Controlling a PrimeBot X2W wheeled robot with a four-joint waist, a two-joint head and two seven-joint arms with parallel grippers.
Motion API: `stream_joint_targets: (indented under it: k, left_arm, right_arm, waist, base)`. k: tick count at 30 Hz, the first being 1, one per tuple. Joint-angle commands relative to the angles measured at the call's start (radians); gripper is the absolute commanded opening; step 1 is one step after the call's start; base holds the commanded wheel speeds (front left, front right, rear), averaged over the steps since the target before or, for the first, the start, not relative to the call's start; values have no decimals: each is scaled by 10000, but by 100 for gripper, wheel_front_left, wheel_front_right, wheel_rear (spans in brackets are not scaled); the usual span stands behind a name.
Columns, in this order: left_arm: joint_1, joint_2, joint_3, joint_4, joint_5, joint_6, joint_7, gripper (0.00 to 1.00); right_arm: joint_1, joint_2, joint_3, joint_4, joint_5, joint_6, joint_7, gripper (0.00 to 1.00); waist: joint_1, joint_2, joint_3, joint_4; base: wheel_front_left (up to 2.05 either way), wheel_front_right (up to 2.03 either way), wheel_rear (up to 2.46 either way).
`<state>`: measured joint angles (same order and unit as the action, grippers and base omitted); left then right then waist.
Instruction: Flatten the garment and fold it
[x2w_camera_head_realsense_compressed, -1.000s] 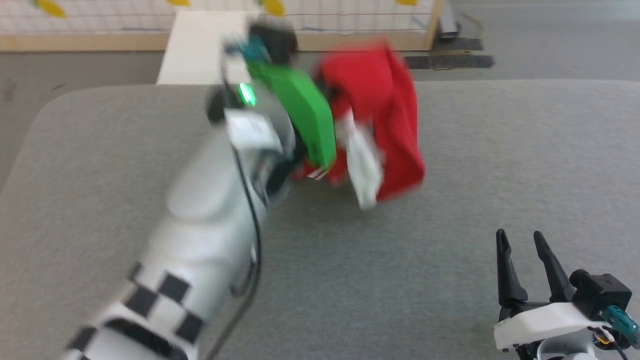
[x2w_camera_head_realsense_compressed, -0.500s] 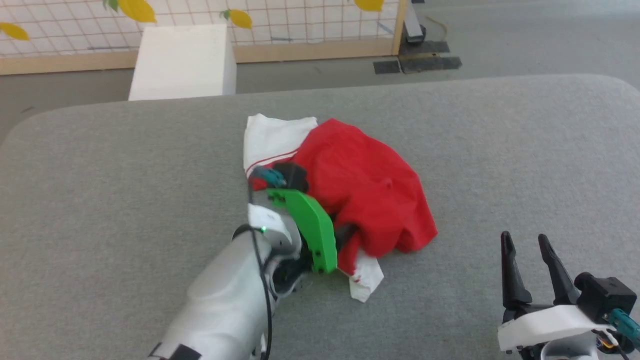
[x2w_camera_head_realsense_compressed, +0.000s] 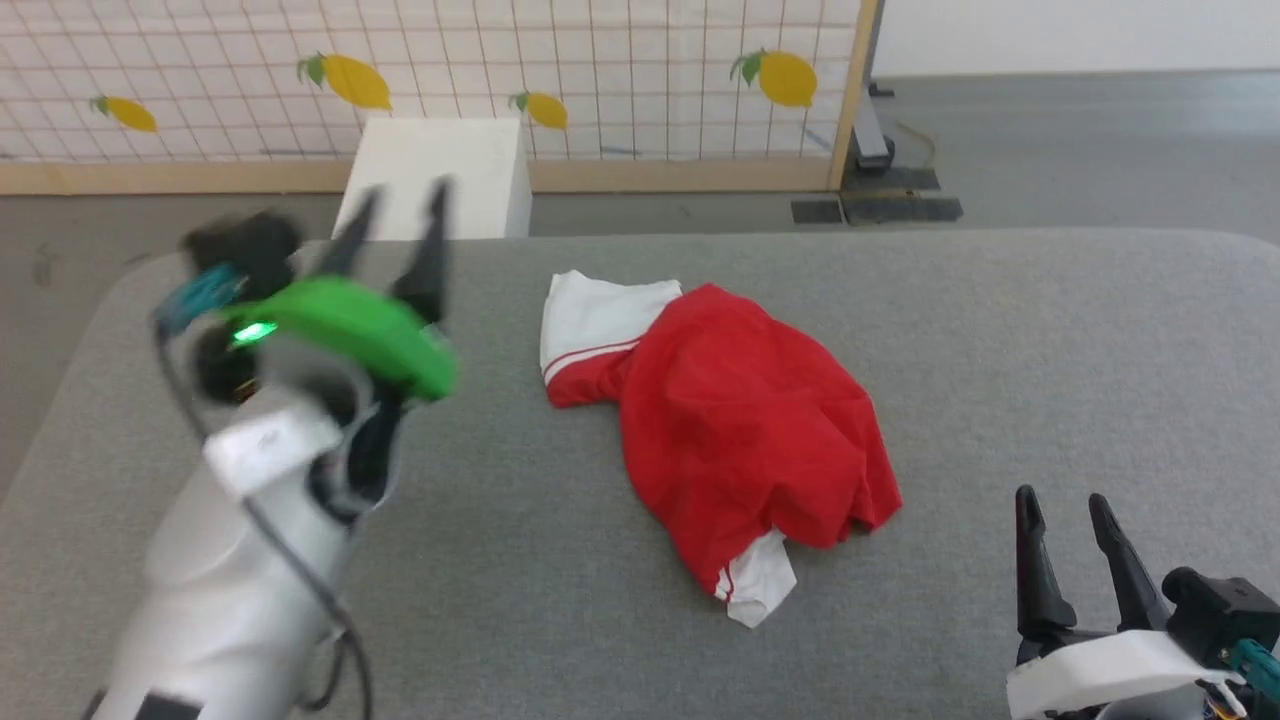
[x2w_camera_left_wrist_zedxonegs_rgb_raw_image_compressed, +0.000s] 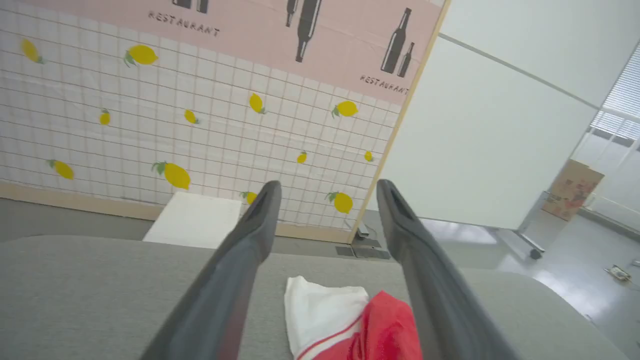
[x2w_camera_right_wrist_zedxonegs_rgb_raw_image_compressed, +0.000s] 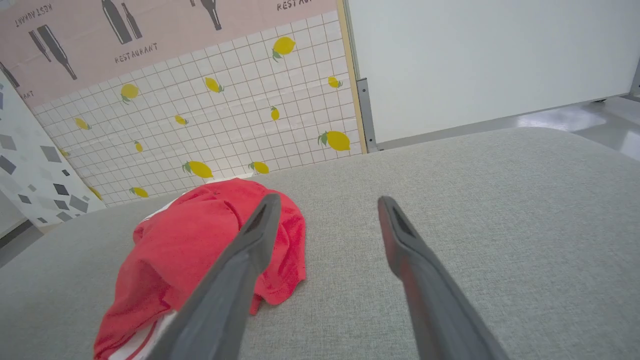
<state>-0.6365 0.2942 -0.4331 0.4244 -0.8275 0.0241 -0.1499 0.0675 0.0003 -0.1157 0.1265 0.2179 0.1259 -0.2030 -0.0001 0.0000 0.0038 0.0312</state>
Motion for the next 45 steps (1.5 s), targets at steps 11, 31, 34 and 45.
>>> stream_joint_targets:
  k: [11, 31, 34, 45]
  left_arm:
    - [4279, 996, 729, -2352, 2350, 1834, -1113, 100]
    - [5181, -1017, 2177, -3903, 4251, 1036, -1118, 100]
    - [5166, -1183, 2359, -3899, 4392, 924, -1118, 100]
    - [4959, -1639, 2797, -3828, 4917, 426, -1119, 100]
  right_arm:
    - [-9, -3, -188, 111, 300, 48, 746, 100]
    - [-6090, -1218, 2281, 3540, -1611, 48, 10370, 100]
    - [-6046, -1434, 2997, 3737, -1235, 48, 10806, 100]
    - [-6487, -2471, 2809, 3138, -137, 48, 9910, 0]
  waist:
    - [1, 0, -54, 102]
    - [1, 0, 2209, 1210]
    - [1, 0, 2333, 1272]
    - [1, 0, 2618, 1348]
  base:
    - [0, 0, 0]
    - [0, 0, 0]
    - [0, 0, 0]
    - [0, 0, 0]
